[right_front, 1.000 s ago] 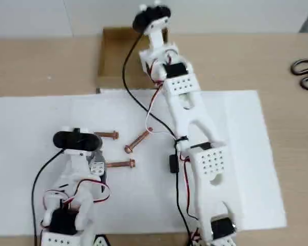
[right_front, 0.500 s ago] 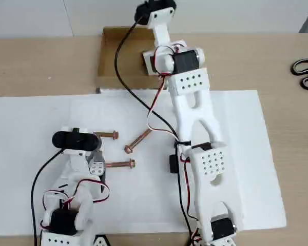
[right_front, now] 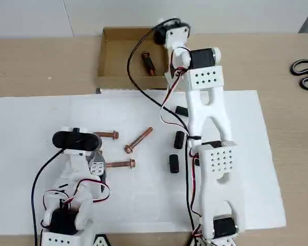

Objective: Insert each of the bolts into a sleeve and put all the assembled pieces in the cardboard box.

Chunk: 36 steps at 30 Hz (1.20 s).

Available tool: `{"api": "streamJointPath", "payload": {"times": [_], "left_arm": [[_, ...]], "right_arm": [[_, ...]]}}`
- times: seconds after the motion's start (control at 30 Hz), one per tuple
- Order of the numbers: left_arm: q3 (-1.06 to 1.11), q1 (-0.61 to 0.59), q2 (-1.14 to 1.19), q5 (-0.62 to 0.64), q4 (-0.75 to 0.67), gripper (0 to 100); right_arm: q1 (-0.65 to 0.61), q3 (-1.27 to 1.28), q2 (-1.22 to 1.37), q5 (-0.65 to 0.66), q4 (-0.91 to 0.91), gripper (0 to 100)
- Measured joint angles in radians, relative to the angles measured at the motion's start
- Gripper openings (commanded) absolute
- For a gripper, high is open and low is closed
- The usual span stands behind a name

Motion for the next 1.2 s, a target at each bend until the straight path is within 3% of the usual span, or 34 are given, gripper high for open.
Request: {"api": "streamJointPath", "payload": {"times": [0.23,0.43,1.2], "left_arm": [[0.0,0.0,0.0,0.0,0.0,1],[0.0,0.0,0.0,0.0,0.0,1],[0.0,0.0,0.0,0.0,0.0,1]], "right_arm": [[-0.005,0.275,-0.161,0.29,0.0,12.5],[0.011,0.417,-0.203,0.417,0.0,12.5],[0.014,0.42,-0.187,0.537,0.0,12.8]]}}
